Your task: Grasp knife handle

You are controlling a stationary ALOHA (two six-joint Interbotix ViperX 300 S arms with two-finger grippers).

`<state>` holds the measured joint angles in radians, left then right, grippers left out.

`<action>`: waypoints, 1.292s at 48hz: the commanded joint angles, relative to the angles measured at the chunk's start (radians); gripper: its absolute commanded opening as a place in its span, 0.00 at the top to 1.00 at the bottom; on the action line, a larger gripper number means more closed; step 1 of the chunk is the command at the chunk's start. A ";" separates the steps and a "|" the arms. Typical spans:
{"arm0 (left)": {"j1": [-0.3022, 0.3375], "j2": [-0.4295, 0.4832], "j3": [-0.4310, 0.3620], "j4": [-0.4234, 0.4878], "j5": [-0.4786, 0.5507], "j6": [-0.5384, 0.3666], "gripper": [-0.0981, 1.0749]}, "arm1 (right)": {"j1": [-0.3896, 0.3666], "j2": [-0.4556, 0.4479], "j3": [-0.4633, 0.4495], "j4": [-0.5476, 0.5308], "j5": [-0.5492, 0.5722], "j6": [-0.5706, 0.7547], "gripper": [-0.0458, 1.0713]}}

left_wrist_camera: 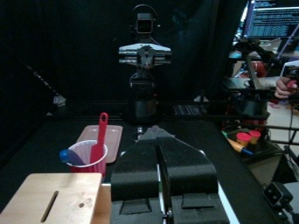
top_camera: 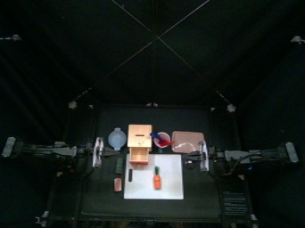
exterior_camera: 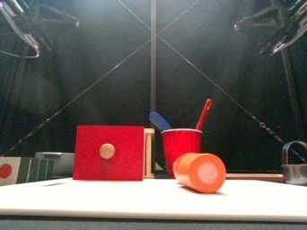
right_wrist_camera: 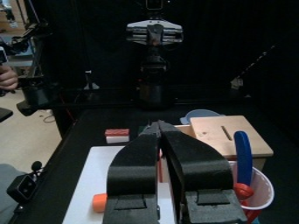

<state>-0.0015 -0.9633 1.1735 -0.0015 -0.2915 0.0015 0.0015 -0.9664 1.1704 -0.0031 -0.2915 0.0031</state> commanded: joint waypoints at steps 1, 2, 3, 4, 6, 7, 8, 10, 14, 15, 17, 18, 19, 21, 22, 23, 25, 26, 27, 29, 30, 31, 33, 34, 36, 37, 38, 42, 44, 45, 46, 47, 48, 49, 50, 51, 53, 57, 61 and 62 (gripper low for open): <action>0.015 0.034 -0.005 0.000 -0.014 0.003 0.88 | -0.034 0.035 -0.023 0.000 0.008 -0.002 0.93; 0.017 0.038 -0.006 0.000 -0.015 0.003 0.87 | -0.054 0.049 -0.032 0.005 0.021 0.000 0.93; 0.021 0.041 -0.006 0.000 -0.018 0.003 0.87 | -0.067 0.061 -0.040 0.005 0.038 0.002 0.93; 0.028 0.044 -0.006 -0.002 -0.021 0.003 0.87 | -0.081 0.074 -0.049 0.006 0.058 0.003 0.93; 0.041 0.055 -0.006 -0.002 -0.032 0.002 0.86 | -0.106 0.106 -0.071 0.006 0.110 0.003 0.92; 0.048 0.058 -0.006 -0.002 -0.037 0.002 0.85 | -0.117 0.123 -0.083 0.003 0.141 0.005 0.92; 0.054 0.063 -0.006 -0.002 -0.040 0.000 0.85 | -0.126 0.141 -0.097 0.002 0.175 0.005 0.92; 0.063 0.072 -0.005 -0.002 -0.048 0.000 0.84 | -0.147 0.187 -0.140 0.000 0.272 0.003 0.92; 0.072 0.087 -0.009 0.000 -0.049 0.000 0.83 | -0.172 0.279 -0.245 -0.012 0.485 -0.002 0.92; 0.074 0.092 -0.011 -0.002 -0.051 0.000 0.82 | -0.173 0.295 -0.268 -0.017 0.529 -0.005 0.92; 0.077 0.095 -0.012 -0.002 -0.051 0.000 0.82 | -0.175 0.331 -0.325 -0.032 0.644 -0.006 0.92; 0.077 0.095 -0.014 -0.002 -0.054 0.000 0.82 | -0.172 0.350 -0.357 -0.043 0.713 -0.014 0.92; 0.078 0.097 -0.015 -0.002 -0.051 -0.002 0.81 | -0.170 0.360 -0.376 -0.052 0.762 -0.020 0.91; 0.078 0.097 -0.014 -0.002 -0.051 -0.002 0.81 | -0.169 0.385 -0.420 -0.081 0.877 -0.025 0.91; 0.080 0.097 -0.014 -0.002 -0.051 -0.002 0.81 | -0.167 0.393 -0.433 -0.094 0.922 -0.029 0.91; 0.078 0.097 -0.014 -0.002 -0.054 -0.003 0.81 | -0.163 0.407 -0.454 -0.117 0.986 -0.040 0.90; 0.078 0.097 -0.014 -0.002 -0.051 -0.003 0.80 | -0.150 0.425 -0.479 -0.166 1.078 -0.058 0.87; 0.078 0.097 -0.014 -0.002 -0.054 -0.003 0.80 | -0.146 0.433 -0.485 -0.187 1.109 -0.066 0.86; 0.080 0.097 -0.014 -0.002 -0.051 -0.003 0.80 | -0.135 0.442 -0.492 -0.219 1.146 -0.075 0.83; 0.080 0.097 -0.014 -0.003 -0.054 -0.003 0.80 | -0.115 0.454 -0.497 -0.273 1.181 -0.089 0.77; 0.080 0.097 -0.014 -0.003 -0.054 -0.003 0.80 | -0.109 0.460 -0.497 -0.293 1.187 -0.095 0.74; 0.081 0.097 -0.014 -0.005 -0.054 -0.003 0.80 | -0.100 0.466 -0.495 -0.324 1.186 -0.104 0.68; 0.084 0.097 -0.014 -0.009 -0.054 -0.003 0.80 | -0.089 0.474 -0.492 -0.359 1.180 -0.115 0.60; 0.084 0.097 -0.012 -0.011 -0.054 -0.003 0.80 | -0.084 0.482 -0.492 -0.382 1.172 -0.123 0.54; 0.084 0.097 -0.012 -0.017 -0.054 -0.003 0.80 | -0.084 0.491 -0.494 -0.402 1.155 -0.124 0.45; 0.084 0.097 -0.012 -0.020 -0.055 -0.003 0.80 | -0.084 0.500 -0.495 -0.414 1.141 -0.123 0.38; 0.084 0.097 -0.012 -0.023 -0.055 -0.003 0.80 | -0.086 0.505 -0.497 -0.422 1.132 -0.124 0.34; 0.084 0.097 -0.009 -0.044 -0.055 -0.003 0.80 | -0.086 0.526 -0.499 -0.456 1.078 -0.121 0.17; 0.083 0.097 -0.008 -0.054 -0.055 -0.003 0.80 | -0.089 0.540 -0.495 -0.479 1.057 -0.120 0.09; 0.083 0.097 -0.006 -0.063 -0.054 -0.003 0.80 | -0.091 0.545 -0.494 -0.488 1.051 -0.117 0.07; 0.083 0.097 -0.005 -0.069 -0.055 -0.003 0.80 | -0.092 0.549 -0.492 -0.497 1.046 -0.117 0.05; 0.083 0.097 -0.005 -0.080 -0.054 -0.003 0.80 | -0.097 0.558 -0.492 -0.509 1.040 -0.115 0.04; 0.083 0.097 -0.005 -0.084 -0.055 -0.003 0.80 | -0.098 0.565 -0.491 -0.518 1.035 -0.115 0.04; 0.083 0.097 -0.003 -0.091 -0.054 -0.003 0.80 | -0.098 0.571 -0.491 -0.532 1.029 -0.115 0.04; 0.083 0.097 -0.002 -0.094 -0.055 -0.003 0.80 | -0.100 0.575 -0.492 -0.541 1.025 -0.115 0.04; 0.083 0.097 0.000 -0.101 -0.054 -0.003 0.80 | -0.100 0.578 -0.492 -0.551 1.022 -0.115 0.05; 0.084 0.097 0.005 -0.107 -0.054 -0.003 0.80 | -0.100 0.588 -0.495 -0.572 1.009 -0.115 0.05; 0.084 0.097 0.011 -0.114 -0.055 -0.003 0.80 | -0.095 0.603 -0.499 -0.600 0.979 -0.126 0.05; 0.084 0.097 0.011 -0.115 -0.055 -0.003 0.80 | -0.098 0.614 -0.495 -0.612 0.956 -0.129 0.06; 0.084 0.097 0.011 -0.115 -0.055 -0.003 0.80 | -0.100 0.618 -0.495 -0.615 0.950 -0.130 0.06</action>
<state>0.0798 -0.8713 1.1980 -0.1150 -0.3375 -0.0031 -0.0936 -0.3467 0.6964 -0.6075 0.6780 -0.1243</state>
